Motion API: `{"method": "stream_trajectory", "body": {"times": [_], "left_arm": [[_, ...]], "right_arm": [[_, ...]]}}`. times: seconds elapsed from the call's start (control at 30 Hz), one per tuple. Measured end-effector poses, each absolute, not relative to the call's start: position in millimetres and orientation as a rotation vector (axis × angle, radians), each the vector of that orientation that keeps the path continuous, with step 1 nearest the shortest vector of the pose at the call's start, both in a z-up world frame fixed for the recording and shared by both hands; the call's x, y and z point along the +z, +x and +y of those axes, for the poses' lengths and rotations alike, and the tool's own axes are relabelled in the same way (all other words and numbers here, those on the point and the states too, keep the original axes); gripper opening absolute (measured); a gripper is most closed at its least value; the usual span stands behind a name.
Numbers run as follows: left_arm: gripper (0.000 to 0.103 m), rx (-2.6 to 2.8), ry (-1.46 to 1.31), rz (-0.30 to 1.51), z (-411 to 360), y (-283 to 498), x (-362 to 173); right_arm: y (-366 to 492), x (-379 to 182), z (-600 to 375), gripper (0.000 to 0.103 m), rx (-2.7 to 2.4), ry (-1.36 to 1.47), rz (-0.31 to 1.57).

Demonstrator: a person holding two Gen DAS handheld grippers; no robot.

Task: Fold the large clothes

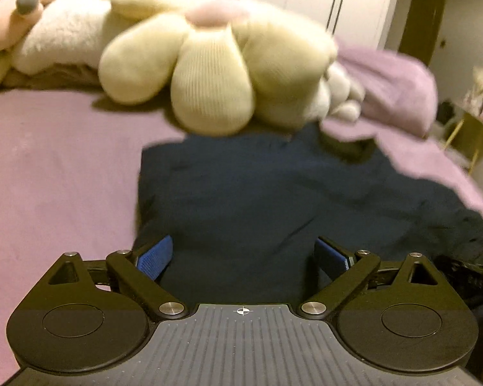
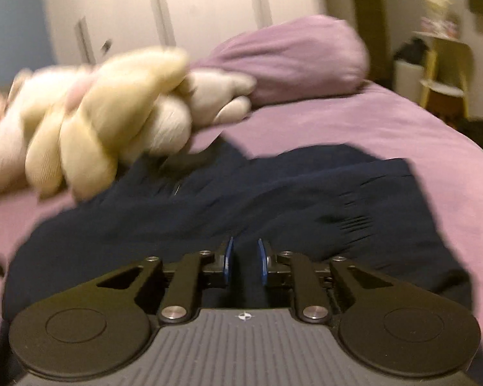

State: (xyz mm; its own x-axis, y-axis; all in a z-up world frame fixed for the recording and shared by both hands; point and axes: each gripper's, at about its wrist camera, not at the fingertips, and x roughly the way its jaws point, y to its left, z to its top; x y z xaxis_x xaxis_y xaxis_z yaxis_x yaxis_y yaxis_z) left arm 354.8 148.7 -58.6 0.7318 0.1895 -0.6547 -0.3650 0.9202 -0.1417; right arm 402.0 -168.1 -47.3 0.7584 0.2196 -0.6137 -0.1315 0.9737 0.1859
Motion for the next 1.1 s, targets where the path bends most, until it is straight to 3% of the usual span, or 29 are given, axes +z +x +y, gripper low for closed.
{"method": "stream_trajectory", "body": {"times": [0.17, 0.37, 0.5, 0.7, 0.77, 0.93, 1.1], "left_arm": [[0.101, 0.312, -0.194, 0.693, 151.5, 341.9, -86.9], [0.098, 0.323, -0.318, 0.641, 166.5, 323.6, -42.1], [0.098, 0.341, -0.320, 0.607, 158.2, 357.0, -27.7], [0.098, 0.381, -0.208, 0.639, 131.9, 414.5, -63.0], [0.102, 0.405, -0.151, 0.624, 130.0, 424.5, -77.3], [0.103, 0.363, -0.164, 0.595, 144.1, 431.0, -91.8], [0.103, 0.348, -0.178, 0.587, 147.6, 428.5, -93.8]], "right_arm": [[394.5, -89.2, -163.8, 0.011, 0.191, 0.041, 0.695], [393.0, -79.2, -176.5, 0.010, 0.221, 0.064, 0.754], [402.3, -54.5, -176.3, 0.011, 0.184, 0.124, 0.698], [451.7, -71.1, -144.1, 0.010, 0.192, 0.043, 0.737], [457.1, -88.7, -145.4, 0.008, 0.189, 0.000, 0.691], [470.9, -97.9, -152.4, 0.000, 0.134, -0.082, 0.622], [484.0, -101.8, -164.2, 0.000, 0.136, -0.052, 0.621]]}}
